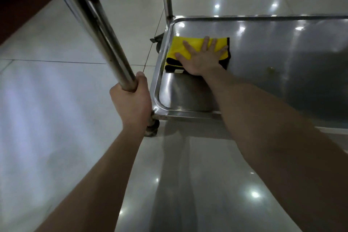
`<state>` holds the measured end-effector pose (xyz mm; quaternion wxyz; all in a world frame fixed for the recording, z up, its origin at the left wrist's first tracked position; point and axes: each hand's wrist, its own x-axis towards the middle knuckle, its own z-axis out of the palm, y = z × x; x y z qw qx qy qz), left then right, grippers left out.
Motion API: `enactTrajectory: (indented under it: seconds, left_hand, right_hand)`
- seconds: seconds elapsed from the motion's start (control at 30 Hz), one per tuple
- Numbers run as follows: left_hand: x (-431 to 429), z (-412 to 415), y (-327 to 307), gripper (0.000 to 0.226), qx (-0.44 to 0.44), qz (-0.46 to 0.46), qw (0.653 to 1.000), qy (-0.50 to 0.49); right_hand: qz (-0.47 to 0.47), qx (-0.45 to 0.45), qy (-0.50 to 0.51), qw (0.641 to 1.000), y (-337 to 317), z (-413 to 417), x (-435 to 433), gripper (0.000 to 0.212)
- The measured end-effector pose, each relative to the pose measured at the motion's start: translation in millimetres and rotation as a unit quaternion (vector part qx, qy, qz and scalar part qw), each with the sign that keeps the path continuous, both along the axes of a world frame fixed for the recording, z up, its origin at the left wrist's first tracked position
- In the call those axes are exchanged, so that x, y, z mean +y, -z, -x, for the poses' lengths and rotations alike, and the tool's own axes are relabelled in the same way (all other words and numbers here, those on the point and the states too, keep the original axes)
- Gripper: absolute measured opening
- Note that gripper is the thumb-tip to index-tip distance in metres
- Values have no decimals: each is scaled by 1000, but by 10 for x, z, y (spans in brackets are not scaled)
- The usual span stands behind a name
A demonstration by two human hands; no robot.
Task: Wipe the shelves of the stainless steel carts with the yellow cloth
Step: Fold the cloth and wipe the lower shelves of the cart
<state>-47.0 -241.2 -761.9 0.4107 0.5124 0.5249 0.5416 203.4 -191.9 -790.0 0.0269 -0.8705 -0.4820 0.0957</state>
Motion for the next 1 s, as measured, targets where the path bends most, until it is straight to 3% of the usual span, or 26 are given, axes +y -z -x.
enactTrajectory:
  seconds: [0.2,0.47,0.6,0.8,1.0]
  left_hand:
    - [-43,-7,-97,56,8,12,1000,-5]
    - [-58,32,-205,35,21,36,999,19]
    - [-47,79,-214,28,28,41,998,39]
    - [-62,50,-209,24,28,38,998,39]
    - [-81,18,-176,26,9,33,999,41]
  right_hand:
    - [-41,1,-58,997,118,769,-178,84]
    - [-9,42,-96,994,109,982,-985,79]
    - [-12,50,-68,996,96,596,-1393,80]
    - [-10,18,60,998,82,-507,-2023,83]
    - [-27,9,155,987,111,-1287,-2104,87]
